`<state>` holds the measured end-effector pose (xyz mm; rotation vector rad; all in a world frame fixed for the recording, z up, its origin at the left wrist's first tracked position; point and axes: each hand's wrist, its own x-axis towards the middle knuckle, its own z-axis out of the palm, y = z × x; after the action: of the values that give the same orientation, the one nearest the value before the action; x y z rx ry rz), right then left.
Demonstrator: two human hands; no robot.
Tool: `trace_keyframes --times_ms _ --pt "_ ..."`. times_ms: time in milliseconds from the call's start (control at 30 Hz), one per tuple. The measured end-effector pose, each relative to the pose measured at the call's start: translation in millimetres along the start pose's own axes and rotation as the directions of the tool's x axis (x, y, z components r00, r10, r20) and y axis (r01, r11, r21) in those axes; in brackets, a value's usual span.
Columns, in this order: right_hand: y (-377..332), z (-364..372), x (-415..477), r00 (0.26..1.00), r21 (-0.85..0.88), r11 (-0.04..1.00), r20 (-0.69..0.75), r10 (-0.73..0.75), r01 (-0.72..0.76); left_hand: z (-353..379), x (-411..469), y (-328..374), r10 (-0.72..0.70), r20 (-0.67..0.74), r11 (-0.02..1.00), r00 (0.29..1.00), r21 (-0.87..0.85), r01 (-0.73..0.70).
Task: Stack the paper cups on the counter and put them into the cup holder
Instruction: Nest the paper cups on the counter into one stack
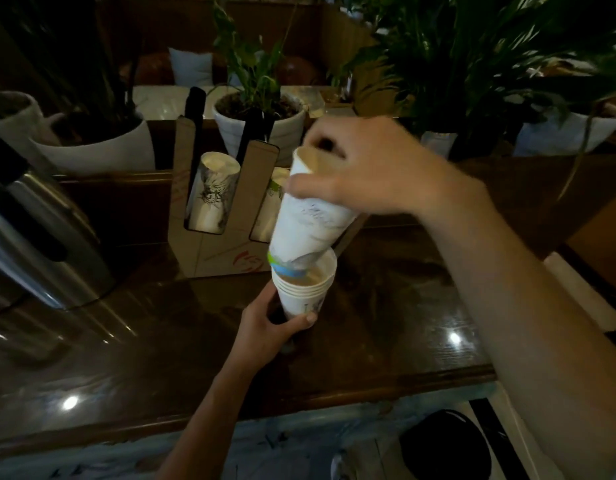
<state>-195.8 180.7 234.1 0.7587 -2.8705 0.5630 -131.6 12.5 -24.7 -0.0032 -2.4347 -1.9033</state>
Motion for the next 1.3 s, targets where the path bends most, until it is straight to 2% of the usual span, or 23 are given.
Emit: trace_keyframes --times_ms 67,233,433,633,867,933,1067,1133,1200,1300 --pt "-12.2 19.9 14.1 0.998 -0.100 0.995 0.064 -0.019 0.026 -1.7 -1.5 -0.8 0.000 -0.003 1.000 1.000 -0.004 0.000" --pt "-34.2 9.6 34.7 0.999 -0.300 0.953 0.039 -0.032 0.042 -6.8 1.9 11.2 0.023 0.008 1.000 1.000 -0.013 -0.023" --pt "-18.4 12.6 27.1 0.986 -0.251 0.967 0.166 0.006 0.036 -4.6 -3.4 10.4 -0.012 0.029 1.000 1.000 -0.013 0.012" --pt "-6.5 34.7 10.1 0.923 -0.215 0.976 0.382 0.042 0.044 -4.1 -7.8 9.4 -0.029 0.030 0.999 0.999 -0.015 0.029" --pt "-8.2 75.3 -4.8 0.864 -0.302 0.951 0.458 0.206 -0.067 0.1 -7.7 8.6 -0.011 0.041 1.000 0.999 -0.028 0.012" --pt "-7.8 83.4 -4.5 0.849 -0.366 0.930 0.479 0.225 -0.039 0.6 -7.1 8.1 -0.011 0.059 1.000 0.998 -0.028 0.013" --pt "-5.4 91.6 0.3 0.889 -0.497 0.867 0.414 0.196 0.040 -1.5 -5.6 5.7 -0.041 0.067 0.999 0.997 -0.021 0.043" --pt "-0.3 88.0 1.1 0.850 -0.395 0.919 0.485 0.206 0.003 -2.4 -5.3 4.8 -0.053 0.081 0.999 0.995 0.000 0.053" --pt "4.3 85.8 0.1 0.832 -0.243 0.970 0.539 0.131 0.005 -5.2 -6.0 9.0 -0.039 0.094 0.999 0.995 0.041 0.035" --pt "14.4 86.6 -2.7 0.900 -0.024 1.000 0.436 0.016 -0.006 -11.0 -8.5 15.6 0.029 0.026 0.999 0.999 0.017 -0.030"
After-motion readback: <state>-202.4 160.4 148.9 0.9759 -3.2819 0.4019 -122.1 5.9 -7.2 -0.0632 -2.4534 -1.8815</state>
